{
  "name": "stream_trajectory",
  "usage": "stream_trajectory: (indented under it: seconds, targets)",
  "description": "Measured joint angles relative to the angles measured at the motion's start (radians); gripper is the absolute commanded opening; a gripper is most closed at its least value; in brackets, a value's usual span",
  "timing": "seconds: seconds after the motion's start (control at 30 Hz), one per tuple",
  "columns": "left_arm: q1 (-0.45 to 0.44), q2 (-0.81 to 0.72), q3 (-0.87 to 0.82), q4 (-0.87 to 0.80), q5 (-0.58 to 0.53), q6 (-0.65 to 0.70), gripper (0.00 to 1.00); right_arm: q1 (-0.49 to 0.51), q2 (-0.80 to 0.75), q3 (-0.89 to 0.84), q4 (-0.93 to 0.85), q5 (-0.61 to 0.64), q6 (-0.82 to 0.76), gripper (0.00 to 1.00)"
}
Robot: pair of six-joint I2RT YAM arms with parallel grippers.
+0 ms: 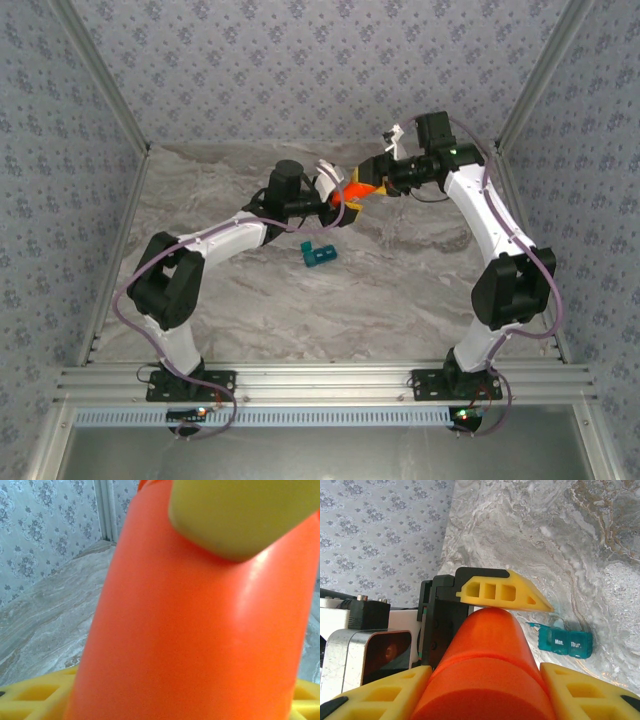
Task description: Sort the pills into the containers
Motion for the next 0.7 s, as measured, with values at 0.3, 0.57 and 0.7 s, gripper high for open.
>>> stream_trajectory:
  seconds: [0.3,0.57,0.7]
  targets:
    - [0.002,0.000,0.000,0.003,0.000,-0.011,0.64,0.000,0.000,0.000,0.000,-0.002,0.008,0.27]
    - [0.002,0.000,0.000,0.003,0.004,-0.010,0.60,0.000,0.000,0.000,0.000,-0.003,0.015,0.27]
    - [0.002,0.000,0.000,0.004,0.003,-0.017,0.69,0.000,0.000,0.000,0.000,-0.003,0.015,0.27]
